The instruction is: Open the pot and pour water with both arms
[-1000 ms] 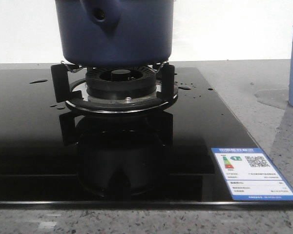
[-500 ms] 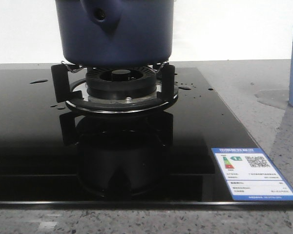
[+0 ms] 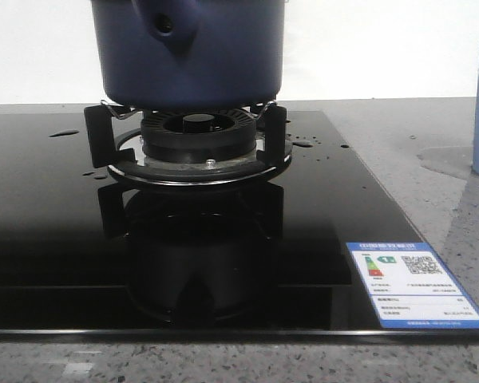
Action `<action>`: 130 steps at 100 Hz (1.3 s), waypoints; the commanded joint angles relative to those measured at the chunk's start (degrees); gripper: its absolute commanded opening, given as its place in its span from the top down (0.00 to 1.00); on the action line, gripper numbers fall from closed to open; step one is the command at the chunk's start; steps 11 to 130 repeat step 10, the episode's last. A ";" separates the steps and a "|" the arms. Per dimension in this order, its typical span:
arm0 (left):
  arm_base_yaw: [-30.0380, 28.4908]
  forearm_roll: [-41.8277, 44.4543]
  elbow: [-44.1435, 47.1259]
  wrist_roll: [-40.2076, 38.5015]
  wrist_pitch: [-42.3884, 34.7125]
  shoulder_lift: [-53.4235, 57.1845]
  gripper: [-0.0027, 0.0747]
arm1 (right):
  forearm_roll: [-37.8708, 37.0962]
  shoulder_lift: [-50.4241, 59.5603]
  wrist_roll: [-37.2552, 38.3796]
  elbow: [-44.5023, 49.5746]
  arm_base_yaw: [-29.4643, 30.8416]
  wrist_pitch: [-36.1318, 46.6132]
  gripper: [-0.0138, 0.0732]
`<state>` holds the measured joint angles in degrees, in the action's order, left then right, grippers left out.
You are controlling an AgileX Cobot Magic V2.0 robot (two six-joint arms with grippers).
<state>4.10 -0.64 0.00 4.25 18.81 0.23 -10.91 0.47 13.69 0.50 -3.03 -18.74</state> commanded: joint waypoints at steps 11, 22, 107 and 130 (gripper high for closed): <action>-0.25 -0.56 1.94 -0.61 -2.72 1.48 0.99 | -0.39 1.11 -0.81 1.56 0.34 1.58 0.93; -0.25 -0.56 1.94 -0.61 -2.72 1.48 0.99 | -0.39 1.11 -0.81 1.56 0.34 1.58 0.93; -0.25 -0.56 1.94 -0.61 -2.72 1.48 0.99 | -0.39 1.11 -0.81 1.56 0.34 1.58 0.93; -0.25 -0.56 1.94 -0.61 -2.72 1.48 0.99 | -0.39 1.11 -0.81 1.56 0.34 1.58 0.93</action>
